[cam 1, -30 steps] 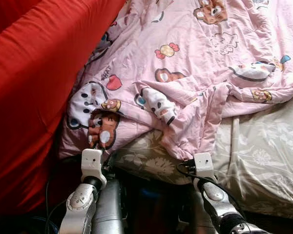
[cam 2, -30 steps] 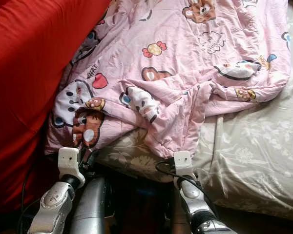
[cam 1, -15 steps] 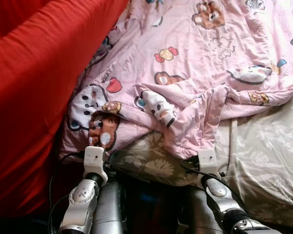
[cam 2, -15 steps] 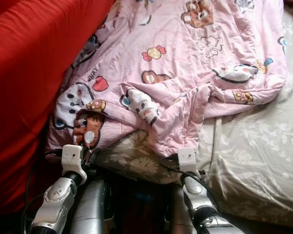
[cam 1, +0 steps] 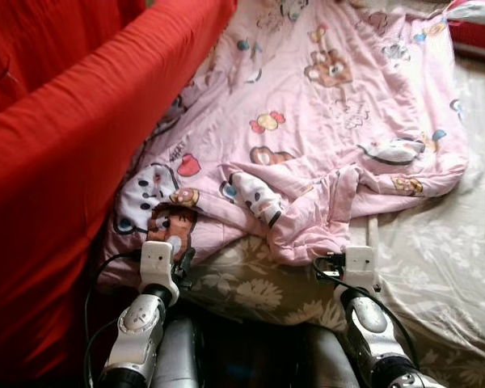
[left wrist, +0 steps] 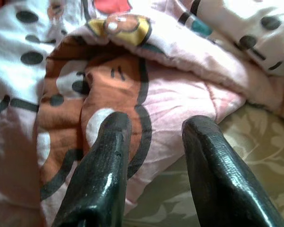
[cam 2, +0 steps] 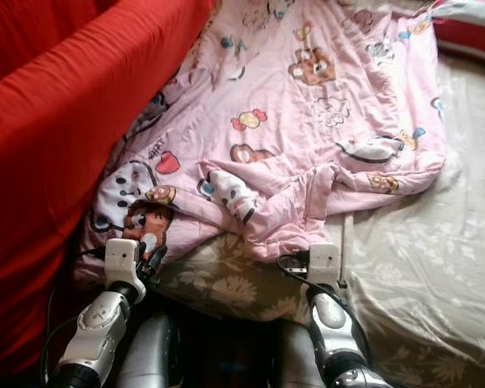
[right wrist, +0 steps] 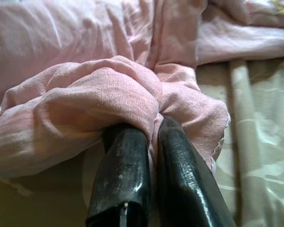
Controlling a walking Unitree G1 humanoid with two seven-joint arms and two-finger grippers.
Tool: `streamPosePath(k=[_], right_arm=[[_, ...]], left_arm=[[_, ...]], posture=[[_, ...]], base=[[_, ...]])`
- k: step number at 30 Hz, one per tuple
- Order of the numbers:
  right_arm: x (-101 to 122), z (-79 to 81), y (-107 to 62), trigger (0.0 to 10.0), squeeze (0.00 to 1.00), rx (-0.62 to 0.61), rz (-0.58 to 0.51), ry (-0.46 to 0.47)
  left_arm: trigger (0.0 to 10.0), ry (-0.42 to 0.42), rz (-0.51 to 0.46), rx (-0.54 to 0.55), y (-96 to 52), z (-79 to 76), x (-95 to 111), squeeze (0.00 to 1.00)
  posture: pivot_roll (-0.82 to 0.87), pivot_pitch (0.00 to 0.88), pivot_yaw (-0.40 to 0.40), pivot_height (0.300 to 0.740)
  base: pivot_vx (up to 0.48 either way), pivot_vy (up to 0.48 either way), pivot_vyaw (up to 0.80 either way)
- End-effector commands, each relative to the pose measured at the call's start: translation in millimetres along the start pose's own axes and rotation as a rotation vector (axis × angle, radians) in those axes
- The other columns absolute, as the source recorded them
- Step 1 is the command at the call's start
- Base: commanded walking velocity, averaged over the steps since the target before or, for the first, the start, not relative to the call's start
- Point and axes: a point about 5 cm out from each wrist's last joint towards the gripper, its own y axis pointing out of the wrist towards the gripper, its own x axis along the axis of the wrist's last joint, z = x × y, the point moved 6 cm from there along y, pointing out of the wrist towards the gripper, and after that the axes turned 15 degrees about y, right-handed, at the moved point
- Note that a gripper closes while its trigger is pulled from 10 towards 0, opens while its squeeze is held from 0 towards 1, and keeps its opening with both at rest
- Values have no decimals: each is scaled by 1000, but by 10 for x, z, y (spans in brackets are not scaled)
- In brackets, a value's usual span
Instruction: Clean up the room
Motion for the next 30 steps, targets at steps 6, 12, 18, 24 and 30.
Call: streamPosePath(k=[6,12,18,24,30], right_arm=[[-34,24,-18,10000,0,9,2,24],[-68,15,-32,10000,0,8,12,22],[-152,-88,-87,10000,0,-19,31,12],[-218,-76,-110,10000,0,-18,50,12],[-358,-49,-162,10000,0,-15,92,21]], left_arm=[[10000,-16,20,11,-15,5,-95,0],[10000,-24,64,13,-43,17,-231,0],[10000,-54,129,6,-90,9,-410,0],[10000,-69,166,17,-116,9,-507,0],[10000,-78,266,16,-191,-9,-729,0]], posture=[[15,142,-37,693],[11,127,-37,733],[10,117,-38,740],[11,109,-40,740],[13,100,-33,740]], base=[[0,0,0],[0,0,0],[0,0,0],[0,0,0],[0,0,0]])
